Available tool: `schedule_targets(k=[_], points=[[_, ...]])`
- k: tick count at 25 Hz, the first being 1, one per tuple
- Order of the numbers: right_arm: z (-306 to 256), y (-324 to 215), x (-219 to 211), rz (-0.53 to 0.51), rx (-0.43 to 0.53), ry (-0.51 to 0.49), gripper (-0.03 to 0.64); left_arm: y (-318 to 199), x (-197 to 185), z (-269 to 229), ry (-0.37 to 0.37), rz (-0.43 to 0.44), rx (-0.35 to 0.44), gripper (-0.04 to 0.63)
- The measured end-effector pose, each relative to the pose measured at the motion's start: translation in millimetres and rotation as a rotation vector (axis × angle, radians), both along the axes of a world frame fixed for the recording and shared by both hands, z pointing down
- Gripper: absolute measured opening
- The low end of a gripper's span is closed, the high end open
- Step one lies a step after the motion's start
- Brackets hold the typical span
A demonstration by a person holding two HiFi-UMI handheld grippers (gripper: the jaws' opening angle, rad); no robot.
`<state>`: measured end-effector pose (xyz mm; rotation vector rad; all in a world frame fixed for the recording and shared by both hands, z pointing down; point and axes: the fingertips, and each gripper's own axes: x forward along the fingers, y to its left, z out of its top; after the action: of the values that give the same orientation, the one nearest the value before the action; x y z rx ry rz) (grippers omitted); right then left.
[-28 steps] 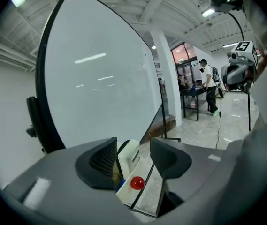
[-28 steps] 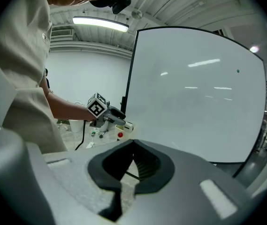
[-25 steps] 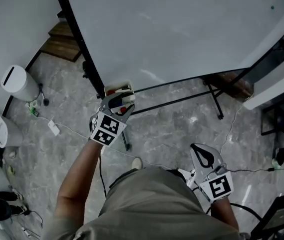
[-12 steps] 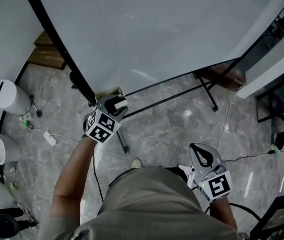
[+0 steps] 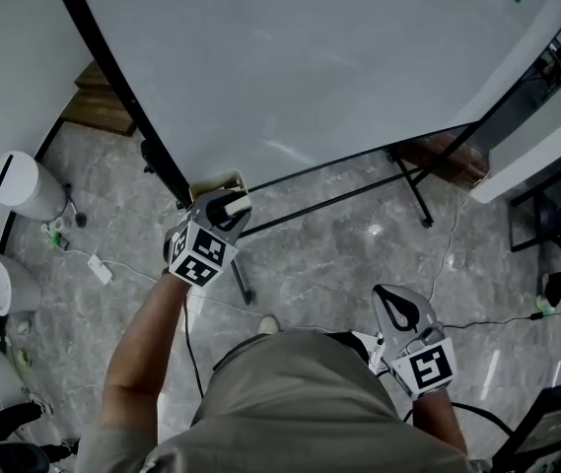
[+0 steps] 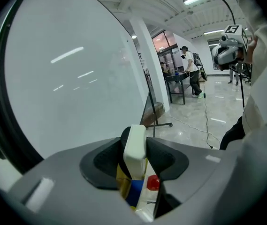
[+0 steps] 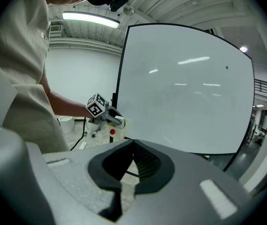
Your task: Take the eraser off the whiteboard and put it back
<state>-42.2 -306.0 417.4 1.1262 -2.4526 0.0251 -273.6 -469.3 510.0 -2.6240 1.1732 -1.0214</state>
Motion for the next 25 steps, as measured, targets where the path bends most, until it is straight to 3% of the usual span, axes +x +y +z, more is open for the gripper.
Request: schedule_targets(k=[8,14,25], points=[[-5.9,-1.5,13.9,-0.091,0.01,-0.01,0.002,14.0,-6.4,-49.2,0.052,-0.134,0.109,0.175],[-8.6,-0.4,19.8,-0.167,-0.003,0.005,0.002,44.0,-13.2,-100.2,0.133,-0.239,0.211,0.173],[-5.1,22.3,15.3,-0.393,-0.018,-0.041,0.003,168.0,-11.4,-195.3,0.189,-0.409,0.371,0.172]])
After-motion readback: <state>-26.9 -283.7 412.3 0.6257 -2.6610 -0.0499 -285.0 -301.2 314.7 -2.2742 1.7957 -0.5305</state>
